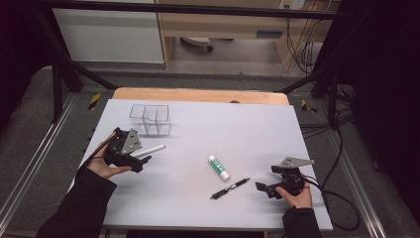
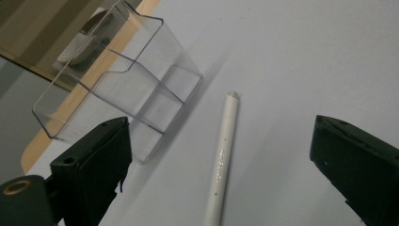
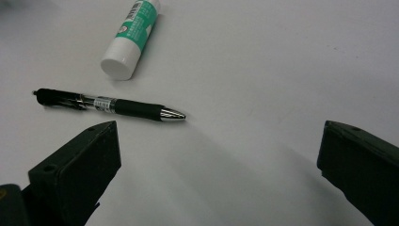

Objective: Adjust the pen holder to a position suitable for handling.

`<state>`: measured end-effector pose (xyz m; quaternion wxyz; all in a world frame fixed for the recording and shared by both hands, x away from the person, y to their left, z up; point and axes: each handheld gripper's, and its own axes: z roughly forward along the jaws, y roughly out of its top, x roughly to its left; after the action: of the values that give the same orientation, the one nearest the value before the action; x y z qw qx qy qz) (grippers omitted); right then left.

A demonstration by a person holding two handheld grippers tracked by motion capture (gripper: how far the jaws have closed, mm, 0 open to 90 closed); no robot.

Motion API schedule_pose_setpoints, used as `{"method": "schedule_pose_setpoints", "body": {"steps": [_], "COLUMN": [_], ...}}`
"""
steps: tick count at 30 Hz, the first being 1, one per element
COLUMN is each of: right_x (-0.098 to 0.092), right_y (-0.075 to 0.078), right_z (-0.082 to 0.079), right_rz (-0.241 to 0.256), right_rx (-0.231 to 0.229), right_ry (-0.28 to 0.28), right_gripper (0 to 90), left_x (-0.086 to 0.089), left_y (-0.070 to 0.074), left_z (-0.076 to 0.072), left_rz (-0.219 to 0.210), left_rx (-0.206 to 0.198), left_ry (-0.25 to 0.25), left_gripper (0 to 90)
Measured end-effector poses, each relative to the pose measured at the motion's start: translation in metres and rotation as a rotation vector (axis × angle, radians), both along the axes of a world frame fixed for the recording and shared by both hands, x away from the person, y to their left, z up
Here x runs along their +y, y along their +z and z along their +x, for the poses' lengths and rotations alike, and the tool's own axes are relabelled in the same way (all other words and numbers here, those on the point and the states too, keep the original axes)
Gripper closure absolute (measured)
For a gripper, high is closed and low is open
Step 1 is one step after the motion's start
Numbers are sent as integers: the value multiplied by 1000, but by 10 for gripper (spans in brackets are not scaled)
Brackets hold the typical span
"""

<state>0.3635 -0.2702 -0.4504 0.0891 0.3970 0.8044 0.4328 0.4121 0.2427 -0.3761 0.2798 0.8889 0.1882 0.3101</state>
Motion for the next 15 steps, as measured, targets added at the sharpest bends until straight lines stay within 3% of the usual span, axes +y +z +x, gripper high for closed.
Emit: {"method": "schedule_pose_setpoints", "body": {"steps": [9,10,15], "right_x": [0,0,1], "right_y": [-1,-1,-1], "right_z": [0,0,0], "right_rz": [-6,-8,-8], "right_rx": [-4,-4,3], "right_ry": [2,4,6], "right_gripper": [5,5,5], "left_x": [-5,-7,-11], "left_y": [3,4,3], "left_z": [11,13,22], "left_rz": [68,95,146], "left_rx": [-47,-59,-91], "left_ry": [-32,-39,-72], "left_gripper": [59,60,77]}}
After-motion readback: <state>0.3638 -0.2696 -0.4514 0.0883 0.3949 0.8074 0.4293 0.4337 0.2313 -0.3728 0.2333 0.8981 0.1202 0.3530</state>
